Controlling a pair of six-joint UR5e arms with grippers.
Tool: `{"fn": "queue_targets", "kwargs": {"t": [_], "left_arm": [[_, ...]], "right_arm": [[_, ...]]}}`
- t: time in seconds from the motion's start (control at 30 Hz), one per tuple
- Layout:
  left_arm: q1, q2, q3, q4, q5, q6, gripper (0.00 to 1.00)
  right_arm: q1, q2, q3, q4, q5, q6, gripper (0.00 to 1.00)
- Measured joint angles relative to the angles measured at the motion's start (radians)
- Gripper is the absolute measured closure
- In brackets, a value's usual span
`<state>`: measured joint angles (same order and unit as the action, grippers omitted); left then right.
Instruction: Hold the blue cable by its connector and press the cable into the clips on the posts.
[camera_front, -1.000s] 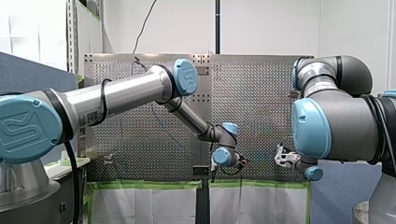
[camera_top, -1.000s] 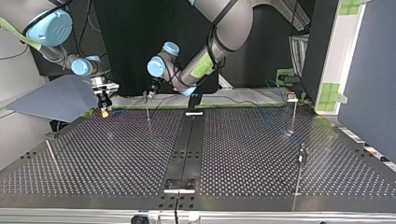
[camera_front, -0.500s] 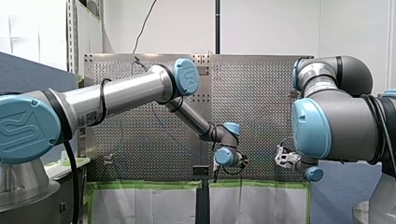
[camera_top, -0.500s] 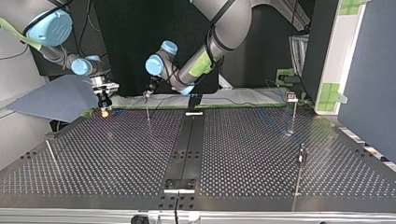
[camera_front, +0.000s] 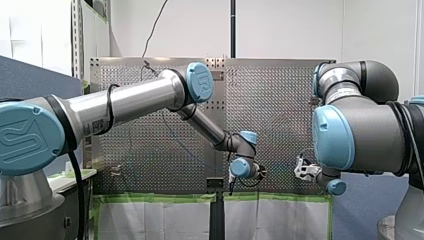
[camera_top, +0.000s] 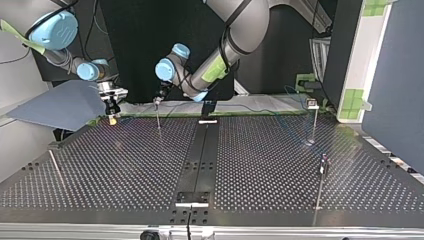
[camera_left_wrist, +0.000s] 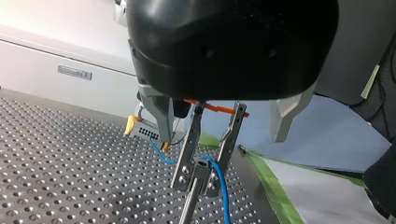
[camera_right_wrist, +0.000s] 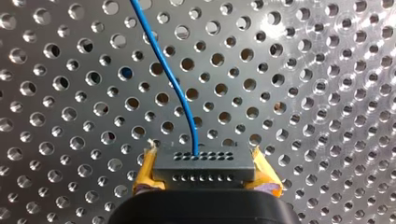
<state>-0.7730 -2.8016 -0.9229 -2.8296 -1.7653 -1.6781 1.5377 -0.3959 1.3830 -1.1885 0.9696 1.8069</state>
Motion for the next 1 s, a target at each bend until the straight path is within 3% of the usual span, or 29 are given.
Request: {"fn": "queue_targets", "kwargs": {"t": [0.27,0.57,1.0], "left_arm": [[-0.010,0.013,-0.014,-0.004,-0.007,0.013,0.00],[-0.039,0.083,-0.085,0.057,-0.045,0.019,0.00],[-0.035,0.209,-0.211,0.183,-0.120,-0.052,0.00]], "right_arm": [[-0.001,0.002,0.000,0.000,0.000,0.000,1.00],[-0.004,0.002,0.000,0.002,0.000,0.000,1.00],[-0.001,0.004,0.000,0.000,-0.004,0.000,1.00]]}}
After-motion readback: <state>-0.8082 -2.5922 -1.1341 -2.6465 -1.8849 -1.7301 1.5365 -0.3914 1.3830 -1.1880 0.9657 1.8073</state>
